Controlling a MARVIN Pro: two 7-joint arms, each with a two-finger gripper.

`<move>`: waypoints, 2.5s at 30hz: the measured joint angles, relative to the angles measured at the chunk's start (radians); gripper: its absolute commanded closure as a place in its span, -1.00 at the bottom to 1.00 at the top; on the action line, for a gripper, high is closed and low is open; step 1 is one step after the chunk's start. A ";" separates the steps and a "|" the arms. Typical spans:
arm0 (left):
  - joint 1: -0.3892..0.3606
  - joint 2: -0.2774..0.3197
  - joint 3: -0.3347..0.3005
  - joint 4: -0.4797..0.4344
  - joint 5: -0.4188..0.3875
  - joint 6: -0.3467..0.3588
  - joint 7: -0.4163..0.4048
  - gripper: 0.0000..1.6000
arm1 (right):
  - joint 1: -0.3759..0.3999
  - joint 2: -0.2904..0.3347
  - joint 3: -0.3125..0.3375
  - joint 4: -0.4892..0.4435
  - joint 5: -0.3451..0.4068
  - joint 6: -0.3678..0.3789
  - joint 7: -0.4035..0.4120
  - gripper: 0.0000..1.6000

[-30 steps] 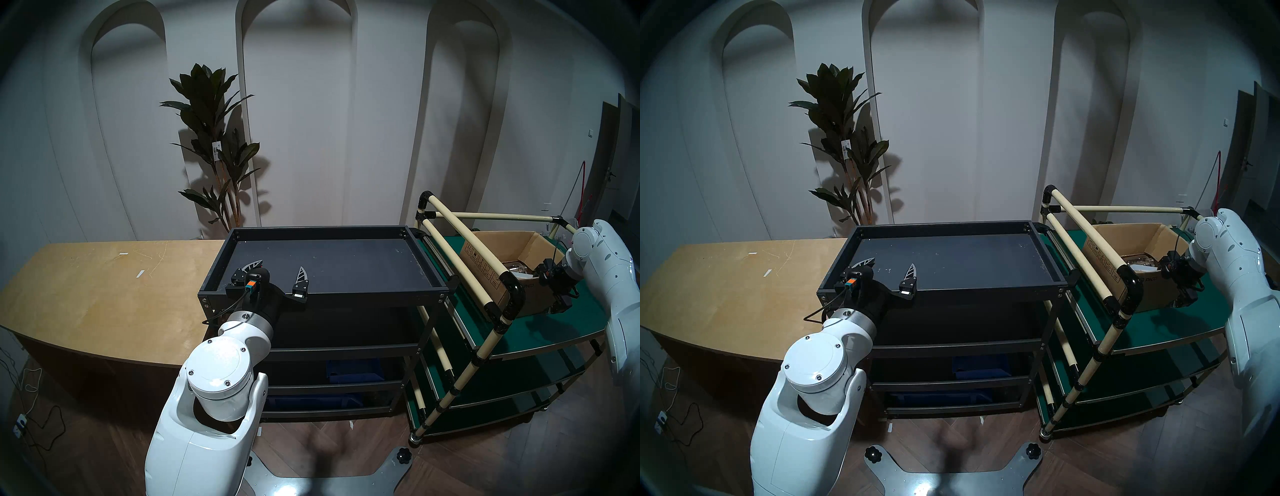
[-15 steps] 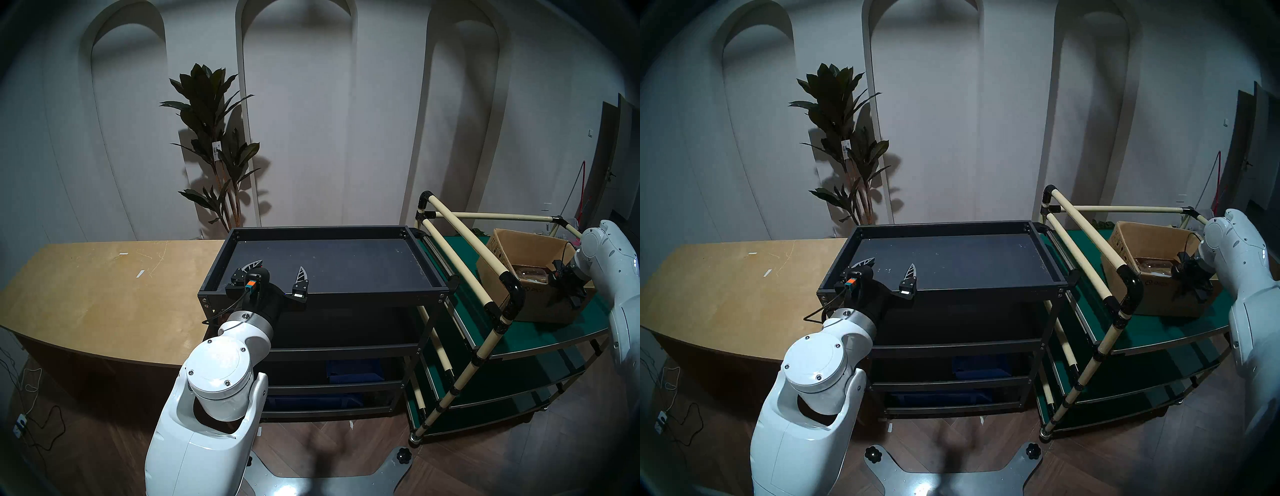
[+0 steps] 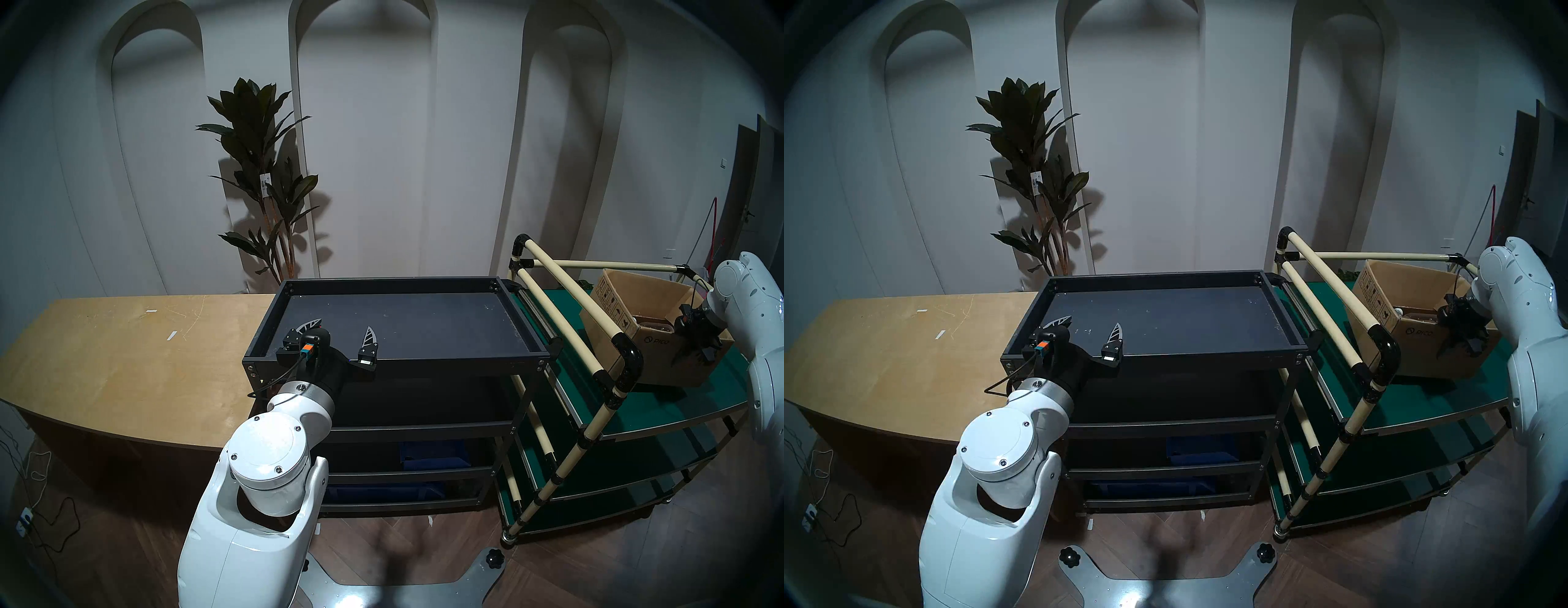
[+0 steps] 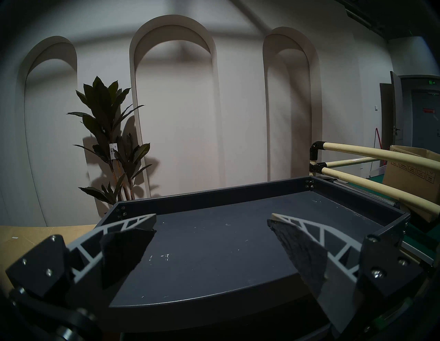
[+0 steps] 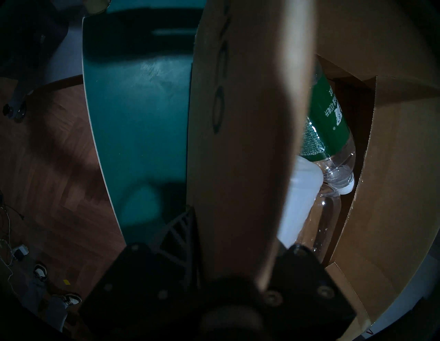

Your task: Put the storage box onto the shelf

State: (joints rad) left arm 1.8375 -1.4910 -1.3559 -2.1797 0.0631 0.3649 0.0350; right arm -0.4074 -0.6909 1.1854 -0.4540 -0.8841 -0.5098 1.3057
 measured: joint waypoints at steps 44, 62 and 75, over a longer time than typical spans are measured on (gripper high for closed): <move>0.000 -0.001 0.000 0.002 0.000 0.000 0.000 -1.00 | 0.259 -0.029 0.080 -0.193 -0.071 0.076 0.096 1.00; 0.000 -0.001 0.000 0.002 0.000 0.000 0.000 -1.00 | 0.349 -0.219 0.027 -0.163 -0.040 0.117 0.142 1.00; 0.000 -0.001 0.000 0.002 0.000 0.000 0.000 -1.00 | 0.402 -0.364 -0.033 -0.164 0.014 0.125 0.153 1.00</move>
State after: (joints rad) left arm 1.8374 -1.4921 -1.3559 -2.1780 0.0633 0.3649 0.0352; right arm -0.0059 -1.0548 1.1526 -0.6179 -0.8697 -0.3845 1.4588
